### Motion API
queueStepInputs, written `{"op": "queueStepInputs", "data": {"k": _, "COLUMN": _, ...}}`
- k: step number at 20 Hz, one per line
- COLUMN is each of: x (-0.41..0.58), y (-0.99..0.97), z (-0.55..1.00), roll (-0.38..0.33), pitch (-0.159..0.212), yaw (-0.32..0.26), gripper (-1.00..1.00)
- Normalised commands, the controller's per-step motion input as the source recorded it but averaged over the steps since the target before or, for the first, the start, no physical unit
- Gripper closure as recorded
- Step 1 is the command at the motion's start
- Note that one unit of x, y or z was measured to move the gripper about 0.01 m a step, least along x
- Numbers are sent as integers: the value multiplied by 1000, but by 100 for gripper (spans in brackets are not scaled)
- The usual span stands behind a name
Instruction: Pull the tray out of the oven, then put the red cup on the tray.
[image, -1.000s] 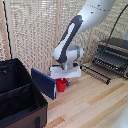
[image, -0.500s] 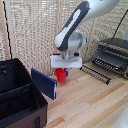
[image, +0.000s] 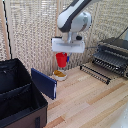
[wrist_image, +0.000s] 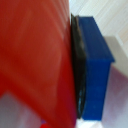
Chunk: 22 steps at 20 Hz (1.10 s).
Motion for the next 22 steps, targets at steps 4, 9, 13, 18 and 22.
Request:
{"op": "queueStepInputs", "data": {"k": 4, "x": 71, "y": -745, "z": 519, "roll": 10, "pitch": 0, "yaw": -145, "gripper": 100}}
{"op": "queueStepInputs", "data": {"k": 9, "x": 70, "y": -829, "z": 503, "roll": 11, "pitch": 0, "yaw": -120, "gripper": 100}}
{"op": "queueStepInputs", "data": {"k": 13, "x": 107, "y": -854, "z": 359, "roll": 13, "pitch": -18, "yaw": -108, "gripper": 100}}
{"op": "queueStepInputs", "data": {"k": 18, "x": 97, "y": -890, "z": 282, "roll": 13, "pitch": -23, "yaw": -99, "gripper": 100}}
{"op": "queueStepInputs", "data": {"k": 22, "x": 69, "y": -924, "z": 188, "roll": 15, "pitch": -17, "yaw": -88, "gripper": 100}}
